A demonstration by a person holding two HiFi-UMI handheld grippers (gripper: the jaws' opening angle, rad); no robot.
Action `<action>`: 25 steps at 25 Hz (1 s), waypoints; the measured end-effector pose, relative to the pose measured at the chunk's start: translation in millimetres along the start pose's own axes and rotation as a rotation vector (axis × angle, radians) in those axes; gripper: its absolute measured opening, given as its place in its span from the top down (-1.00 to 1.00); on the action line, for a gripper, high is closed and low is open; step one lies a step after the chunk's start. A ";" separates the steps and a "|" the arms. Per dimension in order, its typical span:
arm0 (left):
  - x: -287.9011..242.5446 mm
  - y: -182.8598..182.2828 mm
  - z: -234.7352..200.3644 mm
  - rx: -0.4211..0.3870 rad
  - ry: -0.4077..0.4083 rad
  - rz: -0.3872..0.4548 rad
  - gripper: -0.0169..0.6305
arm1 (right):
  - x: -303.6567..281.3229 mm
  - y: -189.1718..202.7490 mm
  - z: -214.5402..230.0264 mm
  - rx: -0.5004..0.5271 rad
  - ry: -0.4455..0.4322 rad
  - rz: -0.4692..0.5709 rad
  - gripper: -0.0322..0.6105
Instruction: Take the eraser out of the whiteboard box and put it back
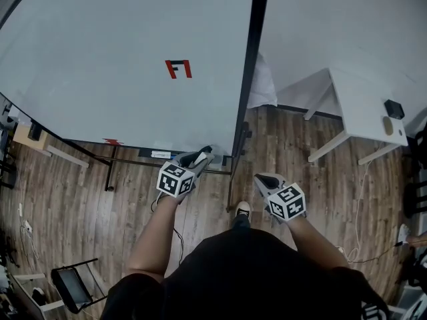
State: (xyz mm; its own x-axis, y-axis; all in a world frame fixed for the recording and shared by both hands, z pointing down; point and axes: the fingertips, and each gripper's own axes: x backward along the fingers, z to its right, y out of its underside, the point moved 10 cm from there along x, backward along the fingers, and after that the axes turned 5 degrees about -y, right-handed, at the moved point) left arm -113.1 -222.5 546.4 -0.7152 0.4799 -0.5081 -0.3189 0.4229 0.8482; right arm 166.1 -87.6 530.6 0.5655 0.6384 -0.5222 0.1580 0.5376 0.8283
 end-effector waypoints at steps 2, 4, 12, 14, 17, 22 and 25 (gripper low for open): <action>-5.7 -0.6 -0.4 0.003 0.002 -0.002 0.48 | -1.2 -0.5 3.0 -0.004 -0.002 -0.001 0.91; -11.6 -1.6 -0.4 0.004 0.003 -0.003 0.48 | -2.1 -0.3 6.1 -0.006 -0.003 -0.003 0.91; -34.1 -2.4 -1.4 -0.005 0.009 -0.021 0.48 | -9.3 0.1 17.6 -0.016 -0.011 -0.015 0.91; -38.9 -0.8 -1.6 -0.007 0.011 -0.030 0.48 | -11.3 -0.1 19.5 -0.016 -0.013 -0.018 0.91; -44.5 2.0 -1.5 -0.012 0.015 -0.047 0.48 | -13.7 -1.0 21.4 -0.015 -0.016 -0.022 0.91; -53.9 7.7 -1.1 -0.039 0.015 -0.078 0.48 | -15.7 -1.9 23.8 -0.017 -0.017 -0.026 0.91; -60.7 11.4 -1.3 -0.035 0.018 -0.089 0.48 | -14.6 -2.0 26.6 -0.016 -0.013 -0.028 0.91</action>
State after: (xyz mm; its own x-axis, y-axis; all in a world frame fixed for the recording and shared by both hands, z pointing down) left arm -74.1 -247.8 587.1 -0.6940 0.4273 -0.5795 -0.4034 0.4359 0.8045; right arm 179.1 -112.7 541.9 0.5713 0.6162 -0.5421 0.1611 0.5635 0.8102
